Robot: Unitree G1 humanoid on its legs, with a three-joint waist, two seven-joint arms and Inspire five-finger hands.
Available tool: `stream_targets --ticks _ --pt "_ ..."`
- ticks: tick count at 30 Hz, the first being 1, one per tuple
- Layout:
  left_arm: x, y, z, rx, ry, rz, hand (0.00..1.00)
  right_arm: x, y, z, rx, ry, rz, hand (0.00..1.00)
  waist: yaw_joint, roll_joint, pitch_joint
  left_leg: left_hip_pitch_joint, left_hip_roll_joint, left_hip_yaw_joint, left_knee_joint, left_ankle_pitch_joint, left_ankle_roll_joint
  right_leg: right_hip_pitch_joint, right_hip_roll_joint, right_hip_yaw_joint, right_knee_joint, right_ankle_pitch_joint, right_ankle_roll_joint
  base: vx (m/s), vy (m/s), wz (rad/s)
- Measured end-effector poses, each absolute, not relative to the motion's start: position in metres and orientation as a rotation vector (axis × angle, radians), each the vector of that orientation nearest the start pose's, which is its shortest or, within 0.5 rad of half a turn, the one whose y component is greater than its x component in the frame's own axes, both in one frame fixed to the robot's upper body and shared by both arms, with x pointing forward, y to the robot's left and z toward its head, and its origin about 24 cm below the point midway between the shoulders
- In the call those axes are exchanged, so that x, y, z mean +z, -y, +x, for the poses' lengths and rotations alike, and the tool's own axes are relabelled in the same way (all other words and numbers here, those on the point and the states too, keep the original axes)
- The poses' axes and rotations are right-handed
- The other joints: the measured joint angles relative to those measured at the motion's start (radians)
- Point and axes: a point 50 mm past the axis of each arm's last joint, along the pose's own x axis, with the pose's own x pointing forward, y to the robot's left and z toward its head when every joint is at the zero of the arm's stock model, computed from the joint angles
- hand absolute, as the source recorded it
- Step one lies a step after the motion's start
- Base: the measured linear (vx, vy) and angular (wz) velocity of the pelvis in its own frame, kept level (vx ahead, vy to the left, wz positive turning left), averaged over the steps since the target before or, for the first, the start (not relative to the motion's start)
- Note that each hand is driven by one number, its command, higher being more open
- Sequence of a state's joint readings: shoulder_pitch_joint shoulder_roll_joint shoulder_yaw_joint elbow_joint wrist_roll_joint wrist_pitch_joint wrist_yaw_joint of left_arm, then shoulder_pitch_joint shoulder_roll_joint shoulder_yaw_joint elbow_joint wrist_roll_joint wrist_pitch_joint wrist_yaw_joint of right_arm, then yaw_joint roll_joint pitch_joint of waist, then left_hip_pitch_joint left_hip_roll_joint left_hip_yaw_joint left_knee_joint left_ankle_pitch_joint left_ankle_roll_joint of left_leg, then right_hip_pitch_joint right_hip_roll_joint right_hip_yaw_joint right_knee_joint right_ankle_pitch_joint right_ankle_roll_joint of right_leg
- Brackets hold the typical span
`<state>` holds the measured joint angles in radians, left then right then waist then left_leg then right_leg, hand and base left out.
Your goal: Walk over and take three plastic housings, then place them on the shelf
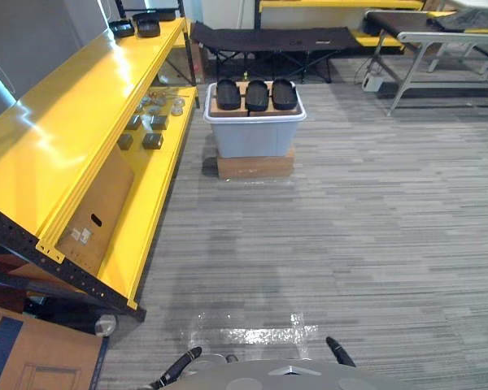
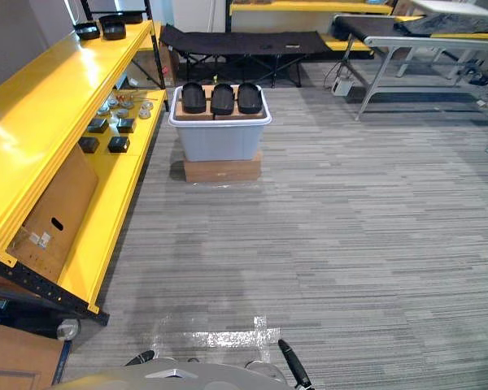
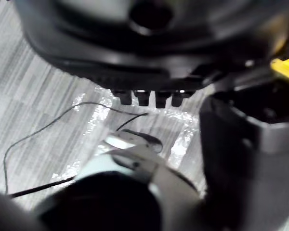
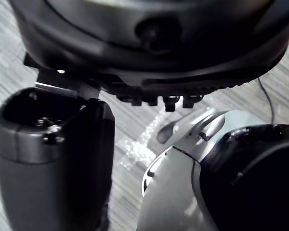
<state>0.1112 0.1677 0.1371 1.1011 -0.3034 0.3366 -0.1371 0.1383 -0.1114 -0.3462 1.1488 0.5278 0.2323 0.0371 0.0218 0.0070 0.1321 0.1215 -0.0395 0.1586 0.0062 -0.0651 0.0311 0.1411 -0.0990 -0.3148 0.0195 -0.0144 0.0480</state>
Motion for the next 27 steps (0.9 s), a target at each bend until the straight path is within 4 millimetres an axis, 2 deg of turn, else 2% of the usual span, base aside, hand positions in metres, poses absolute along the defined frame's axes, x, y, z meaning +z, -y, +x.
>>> stream_targets --ticks 5,7,10,12,15,18,22,27 --pt "-0.17 -0.211 0.052 0.279 -1.392 -0.363 1.0 -0.174 0.211 0.033 -0.643 -1.28 0.667 1.0 -0.004 -0.007 0.0 0.067 -0.012 0.004 -0.079 0.027 0.007 0.042 0.0 -0.007 -0.031 0.004 0.008 0.05 0.036 0.0" --pt "-0.169 -0.212 0.06 0.28 -1.354 -0.343 1.0 -0.173 0.209 0.042 -0.64 -1.237 0.649 1.0 -0.006 -0.016 0.009 0.069 -0.015 0.004 -0.092 0.038 0.008 0.042 0.0 -0.009 -0.041 0.007 0.013 0.0 0.0 0.0" --pt "-0.167 -0.215 0.07 0.285 -1.298 -0.315 1.0 -0.17 0.205 0.064 -0.604 -1.148 0.609 1.0 -0.006 -0.031 0.02 0.07 -0.017 0.006 -0.091 0.042 0.013 0.042 -0.002 -0.009 -0.041 0.008 0.014 0.0 0.0 0.0" --pt "-0.163 -0.213 0.084 0.259 -1.225 -0.285 1.0 -0.16 0.21 0.097 -0.568 -1.004 0.557 1.0 -0.006 -0.025 0.026 0.069 -0.022 0.007 -0.091 0.042 0.013 0.04 -0.007 -0.008 -0.041 0.011 0.019 -0.01 0.015 0.0" --pt "-0.157 -0.208 0.1 0.251 -1.132 -0.285 1.0 -0.148 0.213 0.127 -0.53 -0.871 0.532 1.0 -0.006 -0.022 0.028 0.067 -0.023 0.008 -0.091 0.042 0.013 0.038 -0.009 -0.009 -0.041 0.012 0.02 -0.05 0.017 0.0" --pt "-0.155 -0.196 0.11 0.245 -1.072 -0.338 1.0 -0.142 0.212 0.14 -0.476 -0.806 0.538 1.0 -0.004 -0.025 0.03 0.066 -0.023 0.007 -0.094 0.043 0.012 0.038 -0.008 -0.01 -0.042 0.012 0.02 -0.03 -0.006 0.01" --pt "-0.154 -0.193 0.113 0.264 -1.041 -0.351 1.0 -0.143 0.208 0.141 -0.441 -0.809 0.537 1.0 -0.003 -0.029 0.038 0.07 -0.022 0.007 -0.094 0.043 0.013 0.041 -0.007 -0.01 -0.042 0.012 0.02 0.0 0.0 0.0" --pt "-0.155 -0.196 0.107 0.311 -1.038 -0.329 1.0 -0.147 0.206 0.13 -0.446 -0.849 0.535 1.0 -0.002 -0.033 0.043 0.08 -0.023 0.009 -0.095 0.041 0.011 0.05 -0.01 -0.01 -0.039 0.009 0.023 -0.01 0.001 0.0"
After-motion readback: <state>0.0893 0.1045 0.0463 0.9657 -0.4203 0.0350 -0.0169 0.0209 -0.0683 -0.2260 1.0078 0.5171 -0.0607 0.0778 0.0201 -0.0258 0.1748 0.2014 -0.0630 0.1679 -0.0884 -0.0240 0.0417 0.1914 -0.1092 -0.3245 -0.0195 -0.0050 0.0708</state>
